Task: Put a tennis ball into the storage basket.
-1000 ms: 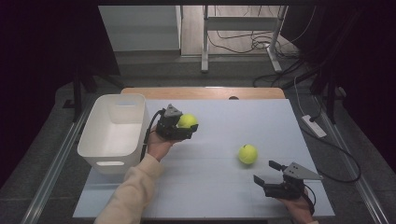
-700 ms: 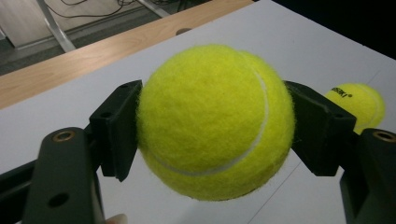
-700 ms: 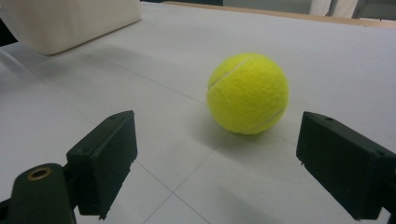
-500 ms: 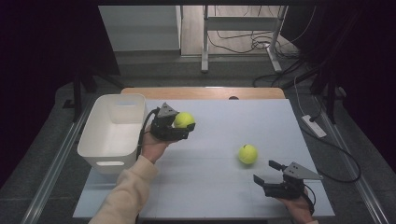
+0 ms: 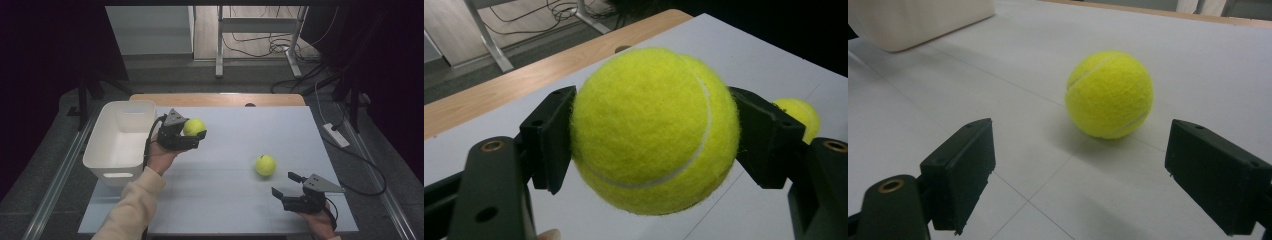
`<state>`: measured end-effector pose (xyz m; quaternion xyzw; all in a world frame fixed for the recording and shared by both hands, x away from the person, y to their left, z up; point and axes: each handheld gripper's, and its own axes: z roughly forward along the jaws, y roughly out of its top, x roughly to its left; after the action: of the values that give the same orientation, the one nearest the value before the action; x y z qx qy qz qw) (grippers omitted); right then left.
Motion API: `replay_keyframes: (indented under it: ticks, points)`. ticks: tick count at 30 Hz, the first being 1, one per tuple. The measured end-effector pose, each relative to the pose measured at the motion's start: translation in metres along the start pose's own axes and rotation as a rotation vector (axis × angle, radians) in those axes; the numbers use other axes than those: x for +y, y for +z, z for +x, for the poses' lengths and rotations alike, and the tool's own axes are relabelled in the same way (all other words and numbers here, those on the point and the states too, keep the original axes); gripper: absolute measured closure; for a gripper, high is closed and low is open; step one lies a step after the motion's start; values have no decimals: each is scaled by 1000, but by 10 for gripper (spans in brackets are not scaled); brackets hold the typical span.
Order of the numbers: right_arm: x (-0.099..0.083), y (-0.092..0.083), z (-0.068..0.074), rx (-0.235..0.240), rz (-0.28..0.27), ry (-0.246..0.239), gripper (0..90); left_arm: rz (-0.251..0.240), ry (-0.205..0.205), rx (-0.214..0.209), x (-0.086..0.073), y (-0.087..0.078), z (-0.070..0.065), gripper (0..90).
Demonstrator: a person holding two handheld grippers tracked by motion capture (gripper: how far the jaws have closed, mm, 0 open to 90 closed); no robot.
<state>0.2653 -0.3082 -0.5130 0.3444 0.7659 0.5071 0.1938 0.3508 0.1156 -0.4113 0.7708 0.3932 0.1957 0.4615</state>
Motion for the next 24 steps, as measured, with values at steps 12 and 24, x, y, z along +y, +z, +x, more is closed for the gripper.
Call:
replay_keyframes:
  ticks: [12, 24]
  points:
    - [1, 3, -1, 3, 1, 1, 128, -29, 12, -4, 6, -13, -2, 267]
    - [0, 0, -3, -5, -8, 11, 128, -60, 9, 2, 14, -29, 0, 266]
